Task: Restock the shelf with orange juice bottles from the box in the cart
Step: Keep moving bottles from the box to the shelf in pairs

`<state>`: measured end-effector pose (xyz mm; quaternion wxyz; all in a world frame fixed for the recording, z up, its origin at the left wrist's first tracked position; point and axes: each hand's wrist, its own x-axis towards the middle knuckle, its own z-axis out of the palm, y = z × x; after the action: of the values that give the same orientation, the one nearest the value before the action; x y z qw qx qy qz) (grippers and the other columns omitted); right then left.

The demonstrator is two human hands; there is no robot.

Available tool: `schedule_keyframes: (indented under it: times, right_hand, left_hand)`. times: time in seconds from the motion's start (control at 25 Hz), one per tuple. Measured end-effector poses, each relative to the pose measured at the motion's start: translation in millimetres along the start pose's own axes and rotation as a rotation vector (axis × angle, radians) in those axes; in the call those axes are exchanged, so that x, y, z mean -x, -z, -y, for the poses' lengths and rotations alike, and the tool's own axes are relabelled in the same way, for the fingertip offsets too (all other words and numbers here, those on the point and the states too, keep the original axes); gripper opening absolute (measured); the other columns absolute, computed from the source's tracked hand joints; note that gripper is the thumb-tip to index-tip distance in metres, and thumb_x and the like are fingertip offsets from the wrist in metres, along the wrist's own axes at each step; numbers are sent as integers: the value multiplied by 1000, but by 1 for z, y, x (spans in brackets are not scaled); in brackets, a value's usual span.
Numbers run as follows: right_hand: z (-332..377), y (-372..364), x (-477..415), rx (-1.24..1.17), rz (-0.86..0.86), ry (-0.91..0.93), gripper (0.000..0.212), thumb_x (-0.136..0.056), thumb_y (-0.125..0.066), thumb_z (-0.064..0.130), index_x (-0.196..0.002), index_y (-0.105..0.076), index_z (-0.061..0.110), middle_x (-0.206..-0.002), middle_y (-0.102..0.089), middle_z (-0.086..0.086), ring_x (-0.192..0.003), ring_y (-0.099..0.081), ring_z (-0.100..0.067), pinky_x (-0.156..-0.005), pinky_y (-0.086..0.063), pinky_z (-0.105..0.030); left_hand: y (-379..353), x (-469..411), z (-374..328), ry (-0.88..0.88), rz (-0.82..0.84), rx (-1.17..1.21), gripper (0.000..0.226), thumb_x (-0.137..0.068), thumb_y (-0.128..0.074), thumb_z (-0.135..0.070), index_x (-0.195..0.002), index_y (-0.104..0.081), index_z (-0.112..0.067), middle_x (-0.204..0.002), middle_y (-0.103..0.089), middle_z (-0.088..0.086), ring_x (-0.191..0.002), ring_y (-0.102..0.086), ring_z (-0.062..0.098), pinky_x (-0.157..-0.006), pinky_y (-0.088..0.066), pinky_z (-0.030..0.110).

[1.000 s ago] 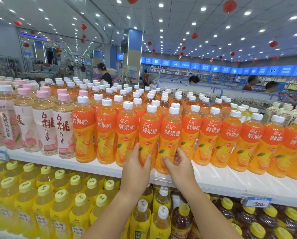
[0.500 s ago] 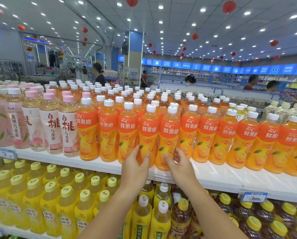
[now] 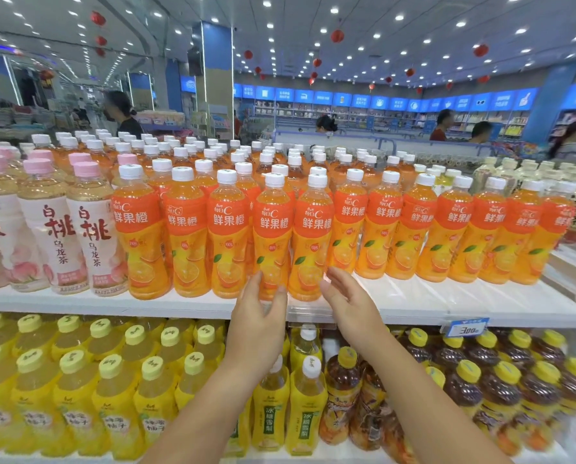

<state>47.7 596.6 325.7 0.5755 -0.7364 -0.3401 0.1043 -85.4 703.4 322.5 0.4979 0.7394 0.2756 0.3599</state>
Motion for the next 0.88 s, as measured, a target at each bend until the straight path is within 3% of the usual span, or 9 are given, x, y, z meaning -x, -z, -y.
schedule_keyframes:
  times: [0.24,0.44,0.6,0.72,0.88]
  right_hand:
    - [-8,18,51,16,-72,-48,53,-102,-50,42,-152,-42,24,-149,-47,15,-132,-43,1,-104,-33,-19]
    - [-27,66,123,10,-140,-113,53,-102,-49,41,-153,-39,28,-151,-45,16,-139,-41,-1,-112,-35,-25]
    - [-48,129,195,8,-242,-187,54,-101,-49,45,-153,-38,33,-151,-44,18,-138,-42,0,-108,-37,-25]
    - [-68,179,258,5,-342,-271,55,-100,-49,49,-152,-39,36,-151,-44,18,-138,-42,-4,-107,-39,-28]
    - [-96,249,352,-23,-496,-366,53,-102,-50,40,-153,-39,30,-154,-43,14,-142,-39,-6,-106,-36,-25]
  left_hand:
    - [-10,45,-4,-66,168,-15,60,-102,-39,-54,-157,-27,-32,-159,-31,-16,-146,-31,6,-120,-30,36]
    - [-46,88,-13,-83,368,32,60,-101,-42,-53,-155,-31,-30,-157,-36,-15,-144,-33,3,-120,-32,37]
    - [-95,139,-26,-81,560,27,65,-98,-44,-58,-155,-33,-30,-157,-37,-14,-142,-35,2,-119,-32,33]
    - [-140,188,-37,-23,728,78,64,-100,-44,-53,-157,-30,-28,-157,-36,-13,-138,-36,-1,-109,-33,22]
    - [-204,262,-58,49,911,80,60,-102,-42,-51,-156,-30,-29,-155,-37,-14,-129,-38,-2,-101,-30,21]
